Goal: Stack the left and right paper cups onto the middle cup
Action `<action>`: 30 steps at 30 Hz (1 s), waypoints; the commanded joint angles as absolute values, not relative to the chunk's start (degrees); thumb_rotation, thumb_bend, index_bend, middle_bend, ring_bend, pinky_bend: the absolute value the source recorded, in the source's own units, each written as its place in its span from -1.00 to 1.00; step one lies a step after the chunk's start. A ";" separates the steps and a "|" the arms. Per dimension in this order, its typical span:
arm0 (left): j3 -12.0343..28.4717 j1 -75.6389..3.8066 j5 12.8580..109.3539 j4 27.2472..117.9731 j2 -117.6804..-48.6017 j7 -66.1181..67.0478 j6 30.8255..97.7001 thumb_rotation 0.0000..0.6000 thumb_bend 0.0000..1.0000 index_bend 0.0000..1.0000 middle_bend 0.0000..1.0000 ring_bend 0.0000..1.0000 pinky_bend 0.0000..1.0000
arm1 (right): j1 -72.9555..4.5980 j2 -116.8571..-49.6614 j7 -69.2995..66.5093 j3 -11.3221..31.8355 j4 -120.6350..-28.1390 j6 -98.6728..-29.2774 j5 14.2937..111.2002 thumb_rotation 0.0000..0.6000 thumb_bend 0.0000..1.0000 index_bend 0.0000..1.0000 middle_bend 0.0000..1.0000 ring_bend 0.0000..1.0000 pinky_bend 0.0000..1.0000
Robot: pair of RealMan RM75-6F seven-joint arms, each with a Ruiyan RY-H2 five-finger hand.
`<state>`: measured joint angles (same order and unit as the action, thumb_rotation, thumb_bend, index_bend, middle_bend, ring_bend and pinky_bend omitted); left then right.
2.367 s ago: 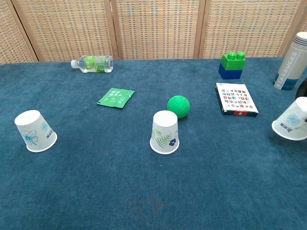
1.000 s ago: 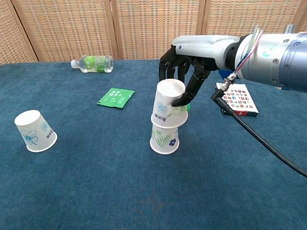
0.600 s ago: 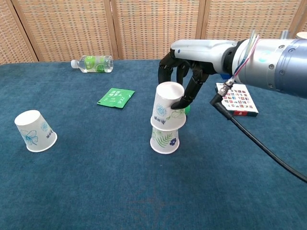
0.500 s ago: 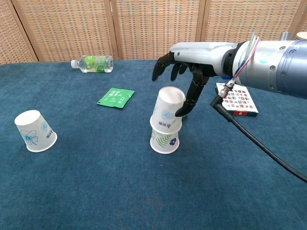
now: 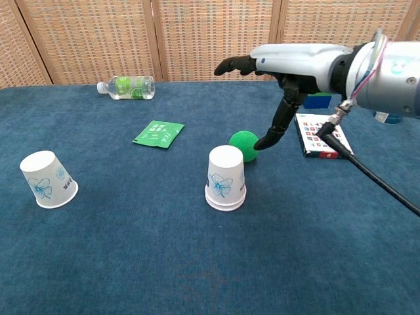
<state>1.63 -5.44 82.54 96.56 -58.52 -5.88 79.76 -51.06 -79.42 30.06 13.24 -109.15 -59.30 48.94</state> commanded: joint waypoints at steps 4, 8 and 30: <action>1.87 -5.79 82.51 96.06 -58.54 -6.40 79.47 1.00 -0.77 -1.00 -1.00 -1.00 -1.00 | -42.18 -72.67 23.67 5.87 -108.36 -66.06 65.61 1.00 -1.00 -1.00 -1.00 -1.00 -1.00; 2.43 -7.40 83.80 94.40 -59.75 -5.33 78.64 1.00 -0.77 -1.00 -1.00 -1.00 -1.00 | -34.20 -70.05 14.25 -0.55 -100.56 -75.59 80.64 1.00 -1.00 -1.00 -1.00 -1.00 -1.00; 4.85 -22.16 84.15 82.62 -73.37 -1.57 61.86 1.00 -0.77 -0.85 -0.67 -0.55 -0.44 | -14.88 -72.54 -1.47 -6.51 -83.21 -97.12 94.66 1.00 -1.00 -1.00 -1.00 -1.00 -1.00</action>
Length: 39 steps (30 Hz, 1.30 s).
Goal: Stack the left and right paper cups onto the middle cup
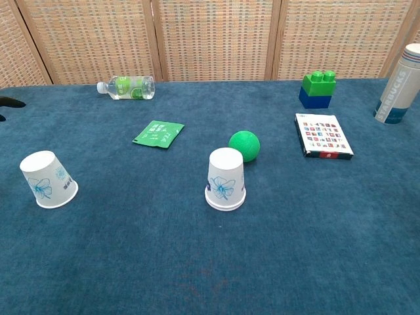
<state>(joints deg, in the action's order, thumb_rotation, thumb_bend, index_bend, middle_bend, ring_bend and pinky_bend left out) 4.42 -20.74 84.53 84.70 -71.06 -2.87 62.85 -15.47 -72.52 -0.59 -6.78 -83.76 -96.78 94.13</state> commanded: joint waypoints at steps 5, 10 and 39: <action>5.55 -23.70 82.87 79.54 -76.81 0.11 60.86 1.00 -0.77 -0.66 -0.51 -0.42 -0.41 | -14.34 -72.04 -3.21 -5.56 -82.95 -96.93 94.79 1.00 -1.00 -1.00 -1.00 -1.00 -1.00; 6.19 -25.56 80.84 77.48 -79.69 2.79 58.74 1.00 -0.65 -0.48 -0.37 -0.31 -0.34 | -13.94 -71.73 -4.15 -4.62 -82.78 -96.46 94.94 1.00 -1.00 -1.00 -1.00 -1.00 -1.00; 7.47 -27.87 82.76 86.34 -75.63 5.35 63.77 1.00 -0.44 -0.18 -0.16 -0.17 -0.24 | -12.15 -71.79 -4.07 -1.88 -83.13 -93.36 96.47 1.00 -1.00 -1.00 -1.00 -1.00 -1.00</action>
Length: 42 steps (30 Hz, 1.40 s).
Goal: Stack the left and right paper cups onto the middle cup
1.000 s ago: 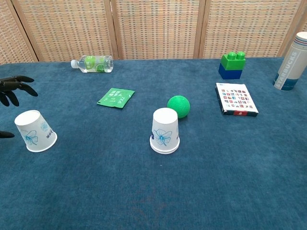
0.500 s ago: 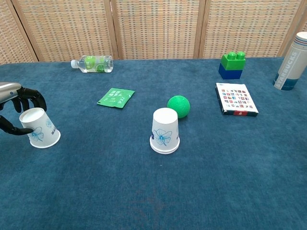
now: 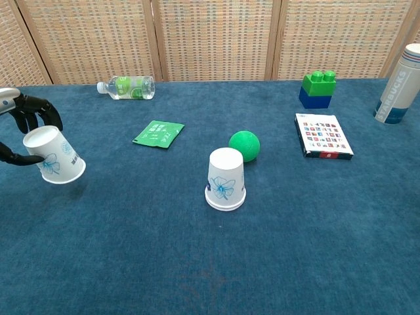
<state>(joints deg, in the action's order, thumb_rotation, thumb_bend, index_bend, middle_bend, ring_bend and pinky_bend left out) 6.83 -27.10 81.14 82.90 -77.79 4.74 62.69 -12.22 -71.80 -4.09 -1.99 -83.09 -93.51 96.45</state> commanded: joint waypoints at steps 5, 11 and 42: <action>8.80 -31.48 86.51 92.09 -72.22 5.25 62.17 1.00 -0.45 -0.14 -0.14 -0.14 -0.24 | -12.06 -71.79 -4.42 -1.73 -83.11 -92.71 96.65 1.00 -1.00 -1.00 -1.00 -1.00 -1.00; 12.34 -37.19 88.86 97.93 -70.11 6.91 59.40 1.00 -0.45 -0.13 -0.13 -0.13 -0.23 | -12.01 -71.90 -4.33 -1.56 -82.91 -92.06 97.08 1.00 -1.00 -1.00 -1.00 -1.00 -1.00; 13.73 -53.35 72.73 94.98 -85.26 23.34 48.50 1.00 -0.45 -0.11 -0.11 -0.11 -0.21 | -12.00 -71.28 -9.04 0.46 -81.77 -89.32 96.28 1.00 -1.00 -1.00 -1.00 -1.00 -1.00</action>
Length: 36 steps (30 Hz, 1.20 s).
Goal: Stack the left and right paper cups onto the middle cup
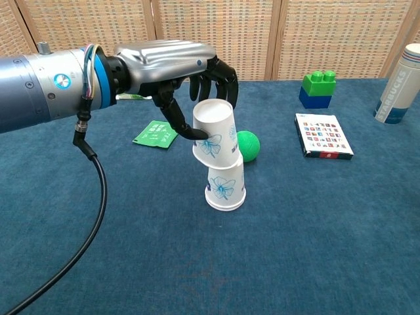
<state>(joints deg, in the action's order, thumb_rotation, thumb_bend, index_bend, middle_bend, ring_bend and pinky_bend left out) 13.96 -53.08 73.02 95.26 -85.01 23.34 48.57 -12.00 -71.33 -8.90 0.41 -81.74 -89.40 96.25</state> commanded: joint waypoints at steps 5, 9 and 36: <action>13.34 -54.05 72.33 93.64 -86.65 23.53 49.18 1.00 -0.45 -0.11 -0.11 -0.11 -0.21 | -12.08 -71.23 -9.56 0.39 -81.87 -88.72 96.35 1.00 -1.00 -1.00 -1.00 -1.00 -1.00; 13.13 -54.53 71.35 92.55 -87.53 23.74 49.27 1.00 -0.45 -0.11 -0.12 -0.12 -0.21 | -12.03 -71.28 -9.46 0.43 -81.87 -88.68 96.47 1.00 -1.00 -1.00 -1.00 -1.00 -1.00; 6.17 -34.29 71.59 102.58 -76.04 22.75 77.15 1.00 -0.60 -1.00 -1.00 -1.00 -1.00 | -11.58 -72.02 -7.30 0.62 -81.59 -88.34 96.87 1.00 -1.00 -1.00 -1.00 -1.00 -1.00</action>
